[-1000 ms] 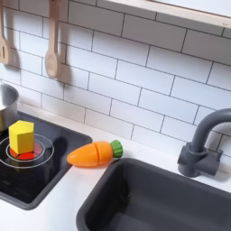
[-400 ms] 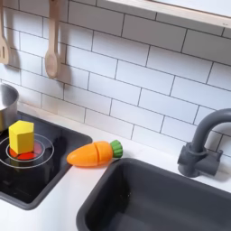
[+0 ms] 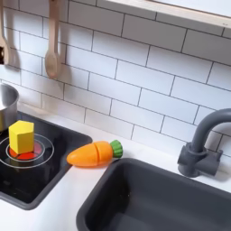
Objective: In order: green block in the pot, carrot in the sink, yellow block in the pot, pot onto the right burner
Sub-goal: 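Put the green block in the pot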
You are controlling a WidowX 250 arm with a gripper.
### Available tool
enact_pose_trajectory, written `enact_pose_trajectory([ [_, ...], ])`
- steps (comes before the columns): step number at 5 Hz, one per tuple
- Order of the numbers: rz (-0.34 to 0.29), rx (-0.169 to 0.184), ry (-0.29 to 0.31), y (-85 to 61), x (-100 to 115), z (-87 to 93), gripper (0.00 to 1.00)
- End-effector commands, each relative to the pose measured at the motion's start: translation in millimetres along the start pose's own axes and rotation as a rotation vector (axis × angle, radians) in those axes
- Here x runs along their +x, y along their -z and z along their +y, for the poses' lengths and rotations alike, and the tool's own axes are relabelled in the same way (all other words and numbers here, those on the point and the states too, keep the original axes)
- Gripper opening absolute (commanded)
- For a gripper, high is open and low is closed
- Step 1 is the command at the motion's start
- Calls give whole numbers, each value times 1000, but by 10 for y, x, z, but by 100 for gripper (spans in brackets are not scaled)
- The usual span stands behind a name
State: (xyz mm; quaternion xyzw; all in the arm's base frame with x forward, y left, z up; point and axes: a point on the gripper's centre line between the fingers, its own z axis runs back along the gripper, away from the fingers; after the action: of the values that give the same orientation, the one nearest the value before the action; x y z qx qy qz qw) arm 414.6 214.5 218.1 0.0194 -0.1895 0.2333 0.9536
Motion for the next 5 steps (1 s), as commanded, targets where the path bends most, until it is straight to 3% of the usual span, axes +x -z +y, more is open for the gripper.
enact_pose_trajectory([
  [1,40,-12,-1,171,-79,-3,0],
  [5,88,-34,-11,316,-192,-7,0],
])
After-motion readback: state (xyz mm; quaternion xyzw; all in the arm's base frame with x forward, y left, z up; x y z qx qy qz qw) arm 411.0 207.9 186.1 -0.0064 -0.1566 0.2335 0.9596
